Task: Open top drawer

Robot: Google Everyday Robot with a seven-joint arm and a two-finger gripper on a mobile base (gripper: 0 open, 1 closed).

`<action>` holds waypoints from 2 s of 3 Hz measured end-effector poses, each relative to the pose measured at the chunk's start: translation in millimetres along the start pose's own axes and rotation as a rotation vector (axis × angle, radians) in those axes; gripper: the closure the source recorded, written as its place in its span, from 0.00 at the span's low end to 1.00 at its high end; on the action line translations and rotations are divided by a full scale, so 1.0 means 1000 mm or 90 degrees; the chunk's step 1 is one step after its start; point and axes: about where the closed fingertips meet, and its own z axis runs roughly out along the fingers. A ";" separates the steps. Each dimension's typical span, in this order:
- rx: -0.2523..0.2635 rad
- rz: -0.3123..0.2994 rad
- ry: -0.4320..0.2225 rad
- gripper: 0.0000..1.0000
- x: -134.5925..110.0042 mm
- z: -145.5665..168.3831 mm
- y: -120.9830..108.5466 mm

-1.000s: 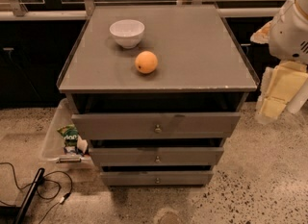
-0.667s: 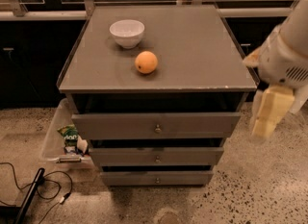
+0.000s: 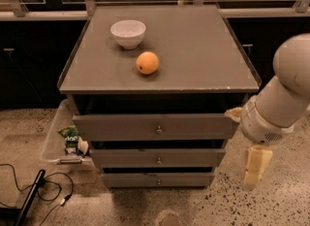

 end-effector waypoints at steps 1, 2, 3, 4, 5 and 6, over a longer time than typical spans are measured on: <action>0.004 -0.019 0.000 0.00 0.000 0.003 -0.001; 0.010 -0.016 -0.008 0.00 0.002 0.013 -0.003; 0.035 -0.034 -0.021 0.00 0.016 0.044 -0.023; 0.084 -0.057 -0.049 0.00 0.029 0.070 -0.061; 0.122 -0.085 -0.085 0.00 0.036 0.087 -0.093; 0.122 -0.085 -0.085 0.00 0.035 0.087 -0.093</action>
Offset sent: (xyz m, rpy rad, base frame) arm 0.0012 0.0005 -0.0046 -0.0024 -0.0155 0.0351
